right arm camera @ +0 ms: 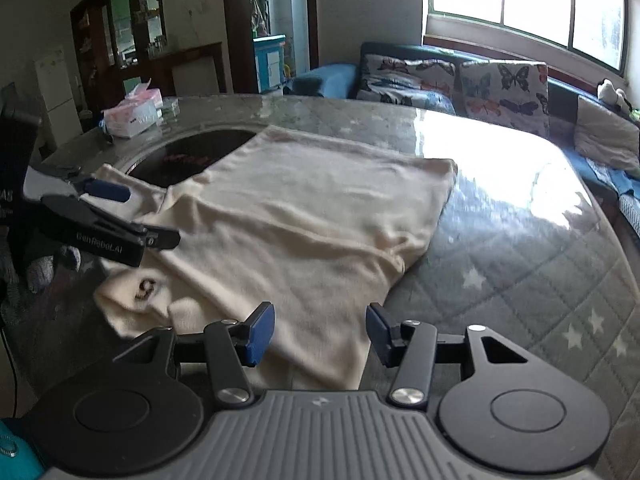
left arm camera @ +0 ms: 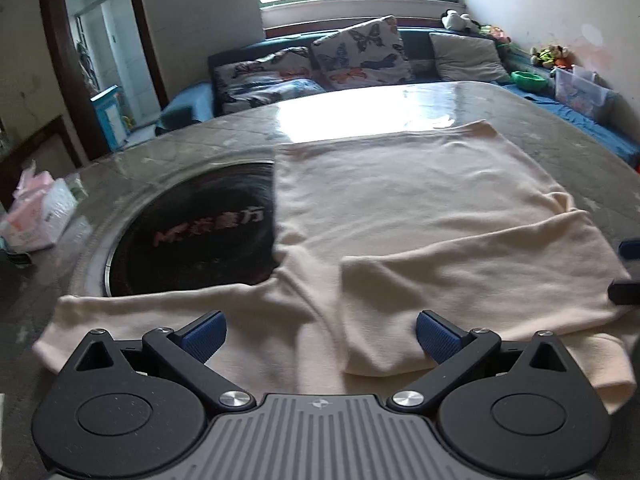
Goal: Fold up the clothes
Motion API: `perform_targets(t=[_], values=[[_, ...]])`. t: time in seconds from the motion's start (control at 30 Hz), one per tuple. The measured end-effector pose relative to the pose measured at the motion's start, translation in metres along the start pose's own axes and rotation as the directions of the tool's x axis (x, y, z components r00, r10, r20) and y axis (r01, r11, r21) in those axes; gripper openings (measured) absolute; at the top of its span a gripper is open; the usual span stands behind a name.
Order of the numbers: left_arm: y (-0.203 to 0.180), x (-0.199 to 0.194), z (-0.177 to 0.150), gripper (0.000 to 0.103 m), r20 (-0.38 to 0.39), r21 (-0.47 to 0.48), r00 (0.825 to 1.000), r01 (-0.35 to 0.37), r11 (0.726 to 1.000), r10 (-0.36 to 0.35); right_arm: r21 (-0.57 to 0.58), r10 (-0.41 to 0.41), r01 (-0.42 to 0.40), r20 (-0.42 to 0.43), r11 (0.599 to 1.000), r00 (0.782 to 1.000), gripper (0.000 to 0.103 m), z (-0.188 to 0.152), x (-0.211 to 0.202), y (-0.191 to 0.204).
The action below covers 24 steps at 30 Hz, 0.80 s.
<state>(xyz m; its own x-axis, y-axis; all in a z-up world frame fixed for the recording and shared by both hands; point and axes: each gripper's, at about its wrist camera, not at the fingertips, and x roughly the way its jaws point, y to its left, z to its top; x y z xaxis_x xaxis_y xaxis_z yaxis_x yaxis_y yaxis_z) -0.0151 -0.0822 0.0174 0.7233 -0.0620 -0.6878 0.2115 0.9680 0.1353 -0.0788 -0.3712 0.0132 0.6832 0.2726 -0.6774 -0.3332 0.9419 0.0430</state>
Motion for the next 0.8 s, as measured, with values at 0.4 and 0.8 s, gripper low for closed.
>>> perform_targets(t=[0.4, 0.8], values=[[0.002, 0.017, 0.017, 0.103, 0.001, -0.01, 1.0, -0.012, 1.0, 0.012, -0.002, 0.02, -0.02, 0.014, 1.0, 1.0, 0.052, 0.026, 0.035, -0.001], [0.017, 0.014, 0.011, 0.103, -0.011, -0.047, 1.0, -0.001, 0.999, 0.0, -0.014, 0.0, 0.0, 0.014, 1.0, 1.0, 0.059, 0.022, 0.04, 0.01]])
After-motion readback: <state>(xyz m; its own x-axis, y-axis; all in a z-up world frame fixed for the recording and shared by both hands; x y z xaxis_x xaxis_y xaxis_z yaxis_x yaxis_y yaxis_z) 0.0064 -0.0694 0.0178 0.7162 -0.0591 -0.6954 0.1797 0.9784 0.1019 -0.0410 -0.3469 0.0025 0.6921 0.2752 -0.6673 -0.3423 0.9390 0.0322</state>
